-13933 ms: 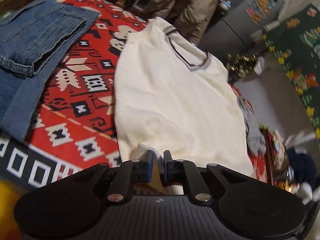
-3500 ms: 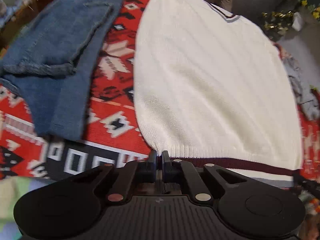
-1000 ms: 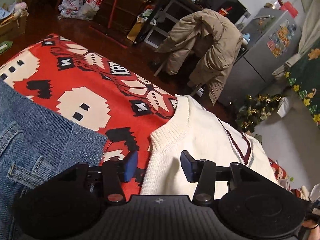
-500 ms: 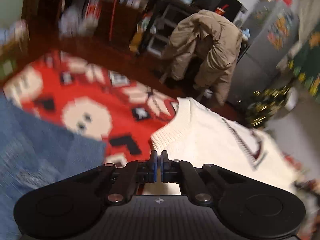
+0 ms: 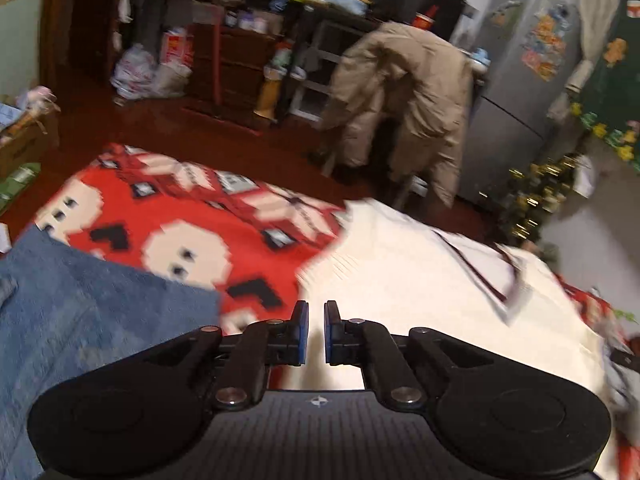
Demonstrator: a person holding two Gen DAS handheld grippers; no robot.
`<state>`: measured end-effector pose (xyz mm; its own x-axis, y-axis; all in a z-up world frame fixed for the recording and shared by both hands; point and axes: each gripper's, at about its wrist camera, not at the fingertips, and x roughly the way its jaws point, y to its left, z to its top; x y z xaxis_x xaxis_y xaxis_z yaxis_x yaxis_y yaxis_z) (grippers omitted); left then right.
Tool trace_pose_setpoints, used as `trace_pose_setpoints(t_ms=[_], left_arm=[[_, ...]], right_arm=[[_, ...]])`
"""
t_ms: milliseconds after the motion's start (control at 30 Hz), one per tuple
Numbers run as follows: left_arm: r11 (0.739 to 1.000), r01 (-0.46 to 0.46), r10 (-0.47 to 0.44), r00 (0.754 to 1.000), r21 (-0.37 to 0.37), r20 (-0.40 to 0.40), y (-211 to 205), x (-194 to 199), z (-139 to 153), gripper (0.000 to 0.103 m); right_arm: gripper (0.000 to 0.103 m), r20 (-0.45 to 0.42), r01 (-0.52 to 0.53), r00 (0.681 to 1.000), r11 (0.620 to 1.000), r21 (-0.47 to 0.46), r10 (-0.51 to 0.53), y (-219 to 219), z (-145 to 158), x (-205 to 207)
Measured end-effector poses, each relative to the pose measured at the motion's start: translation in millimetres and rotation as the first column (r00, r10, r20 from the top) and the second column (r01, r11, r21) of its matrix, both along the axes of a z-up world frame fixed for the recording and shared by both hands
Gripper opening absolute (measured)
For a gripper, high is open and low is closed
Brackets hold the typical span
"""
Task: Fold clothes
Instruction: 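Move both grippers to the cream vest hem and pinch it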
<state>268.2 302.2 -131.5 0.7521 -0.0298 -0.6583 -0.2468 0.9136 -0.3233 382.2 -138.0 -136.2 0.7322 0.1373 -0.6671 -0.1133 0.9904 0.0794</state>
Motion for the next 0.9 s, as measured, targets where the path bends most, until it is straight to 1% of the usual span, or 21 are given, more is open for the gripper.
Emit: trace_pose_setpoints(t_ms=[67, 100, 167, 200, 300, 367, 433, 500, 633, 667, 767, 800, 833, 900], left_arm=[[0.998, 0.039, -0.041, 0.999, -0.057, -0.025, -12, -10, 1, 0.006], [0.994, 0.058, -0.061, 0.997, -0.088, -0.037, -18, -14, 1, 0.006], [0.987, 0.085, -0.094, 0.993, -0.135, -0.068, -31, -24, 1, 0.006], [0.986, 0.096, -0.109, 0.990, -0.137, -0.090, -39, -29, -2, 0.006], [0.985, 0.145, -0.159, 0.974, -0.094, -0.163, -66, -49, -12, 0.006], [0.982, 0.174, -0.186, 0.957, -0.071, -0.222, -77, -60, -21, 0.006], [0.980, 0.189, -0.196, 0.954, -0.056, -0.228, -79, -76, -22, 0.006], [0.981, 0.184, -0.192, 0.950, -0.056, -0.247, -74, -87, -21, 0.006], [0.987, 0.119, -0.144, 0.953, -0.108, -0.266, -48, -115, -24, 0.005], [0.989, 0.105, -0.131, 0.954, -0.108, -0.270, -45, -120, -23, 0.004], [0.991, 0.083, -0.109, 0.959, -0.108, -0.263, -42, -129, -18, 0.003], [0.991, 0.090, -0.113, 0.962, -0.104, -0.249, -44, -130, -15, 0.004], [0.990, 0.099, -0.119, 0.965, -0.097, -0.232, -47, -132, -12, 0.005], [0.987, 0.129, -0.147, 0.966, -0.096, -0.213, -56, -133, -7, 0.005]], right_arm=[[0.036, -0.001, -0.015, 1.000, 0.999, 0.030, 0.015, -6, 10, -20], [0.033, -0.009, -0.032, 0.999, 0.998, 0.050, 0.033, -8, 14, -32], [0.013, -0.037, -0.084, 0.995, 0.994, 0.071, 0.087, -3, 17, -61], [0.012, -0.057, -0.111, 0.992, 0.991, 0.072, 0.115, 2, 16, -77], [0.012, -0.117, -0.163, 0.978, 0.983, 0.080, 0.172, 16, 4, -122], [0.012, -0.150, -0.185, 0.969, 0.980, 0.074, 0.194, 21, -6, -146], [0.013, -0.176, -0.185, 0.965, 0.980, 0.068, 0.194, 20, -16, -163], [0.013, -0.195, -0.178, 0.963, 0.983, 0.055, 0.185, 14, -21, -177], [0.011, -0.201, -0.160, 0.967, 0.987, 0.009, 0.159, -6, -23, -199], [0.011, -0.206, -0.154, 0.967, 0.988, 0.005, 0.151, -12, -23, -204], [0.011, -0.223, -0.119, 0.967, 0.993, 0.025, 0.121, -29, -19, -214], [0.012, -0.216, -0.110, 0.969, 0.993, 0.038, 0.116, -31, -16, -218], [0.017, -0.205, -0.107, 0.972, 0.993, 0.056, 0.116, -33, -13, -221], [0.017, -0.177, -0.131, 0.973, 0.986, 0.104, 0.148, -29, -4, -227]])
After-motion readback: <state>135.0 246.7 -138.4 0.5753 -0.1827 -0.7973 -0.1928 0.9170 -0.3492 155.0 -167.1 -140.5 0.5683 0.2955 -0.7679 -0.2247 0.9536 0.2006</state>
